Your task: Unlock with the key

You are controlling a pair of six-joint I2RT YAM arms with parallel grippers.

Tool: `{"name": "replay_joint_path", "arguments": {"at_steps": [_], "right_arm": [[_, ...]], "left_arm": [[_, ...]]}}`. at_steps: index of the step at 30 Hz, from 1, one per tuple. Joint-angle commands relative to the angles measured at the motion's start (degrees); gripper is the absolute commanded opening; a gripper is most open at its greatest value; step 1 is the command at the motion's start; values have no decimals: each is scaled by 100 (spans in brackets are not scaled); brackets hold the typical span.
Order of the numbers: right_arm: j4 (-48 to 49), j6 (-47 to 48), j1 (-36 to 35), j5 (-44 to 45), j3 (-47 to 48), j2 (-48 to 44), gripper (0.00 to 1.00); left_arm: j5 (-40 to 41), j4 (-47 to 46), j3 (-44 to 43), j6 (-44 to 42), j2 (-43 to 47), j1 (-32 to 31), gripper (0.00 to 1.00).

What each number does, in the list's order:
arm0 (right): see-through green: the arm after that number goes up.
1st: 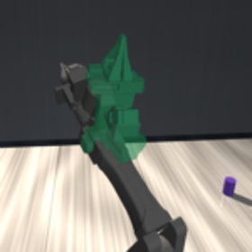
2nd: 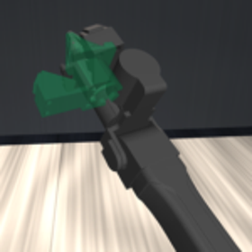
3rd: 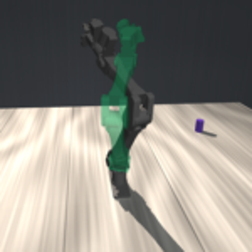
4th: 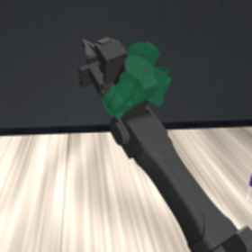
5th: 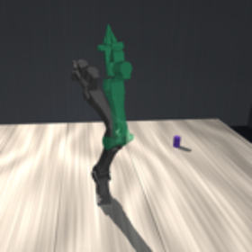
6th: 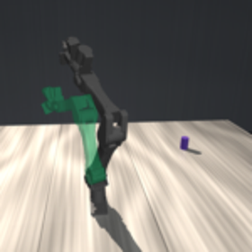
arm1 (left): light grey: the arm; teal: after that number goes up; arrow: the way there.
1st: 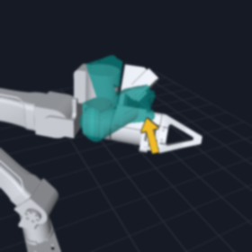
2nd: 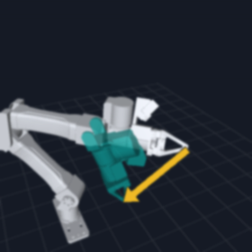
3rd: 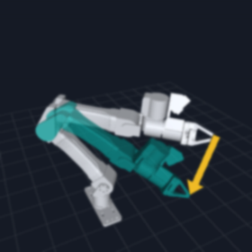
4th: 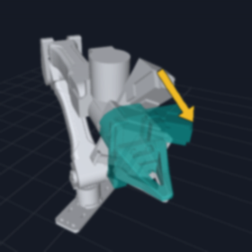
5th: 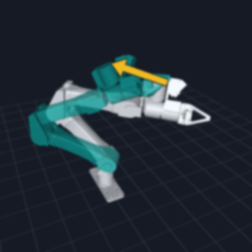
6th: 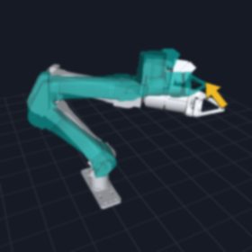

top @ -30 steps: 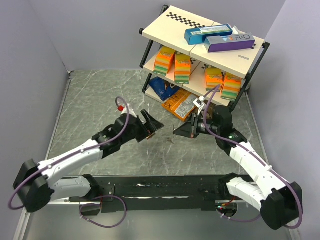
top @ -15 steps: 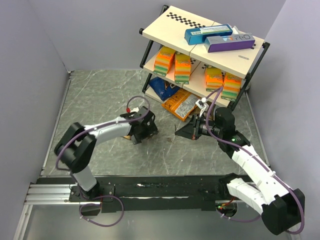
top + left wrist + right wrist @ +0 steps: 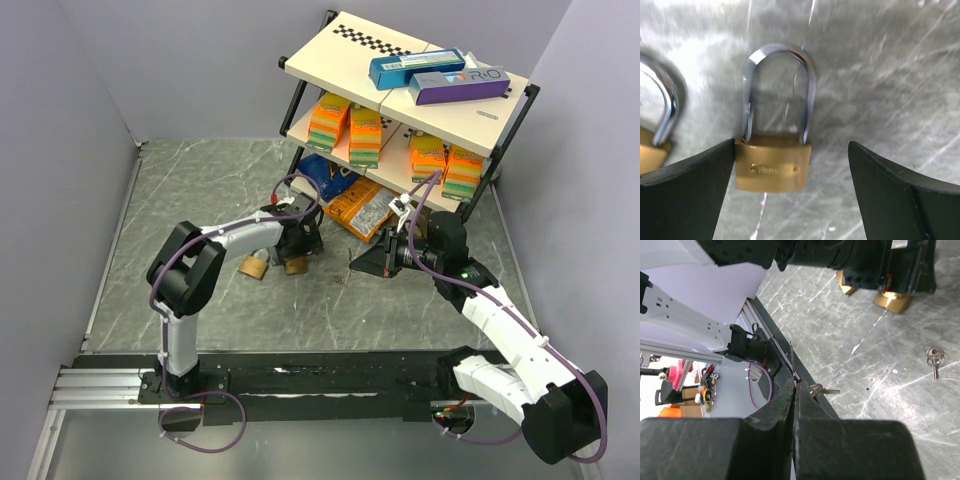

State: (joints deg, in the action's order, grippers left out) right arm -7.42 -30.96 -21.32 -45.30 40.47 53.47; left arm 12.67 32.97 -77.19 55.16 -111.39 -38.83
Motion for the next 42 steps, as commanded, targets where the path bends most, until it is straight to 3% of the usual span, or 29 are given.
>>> {"name": "replay_joint_path", "arguments": {"at_steps": [1,9,23,32,34,35,36,39,42], "right_arm": [[56,55,31,21,251,5,0],[179,-41,14,-49,146,40,0],[241,-156,23,-76,49,-39,0],[250,-156,23,-41,-12,-56,0],[241,-130,23,3,-30,-56,0],[241,-112,14,21,-48,-39,0],[232,-51,5,38,-65,-13,0],[329,54,-65,109,-171,128,0],[557,142,-284,214,-302,435,0]], "left_arm": [[307,184,-306,-488,-163,25,99],[482,193,168,-803,214,-98,96],[96,174,46,-2096,-101,-116,71],[-18,456,28,-2158,-339,-230,69],[-106,395,81,-2184,-374,-257,56],[-159,377,151,-2141,-366,-257,46],[-255,333,186,-2088,-374,-248,28],[-439,263,327,-1799,-304,-248,1],[-686,-1,441,-1395,-102,-239,1]]}}
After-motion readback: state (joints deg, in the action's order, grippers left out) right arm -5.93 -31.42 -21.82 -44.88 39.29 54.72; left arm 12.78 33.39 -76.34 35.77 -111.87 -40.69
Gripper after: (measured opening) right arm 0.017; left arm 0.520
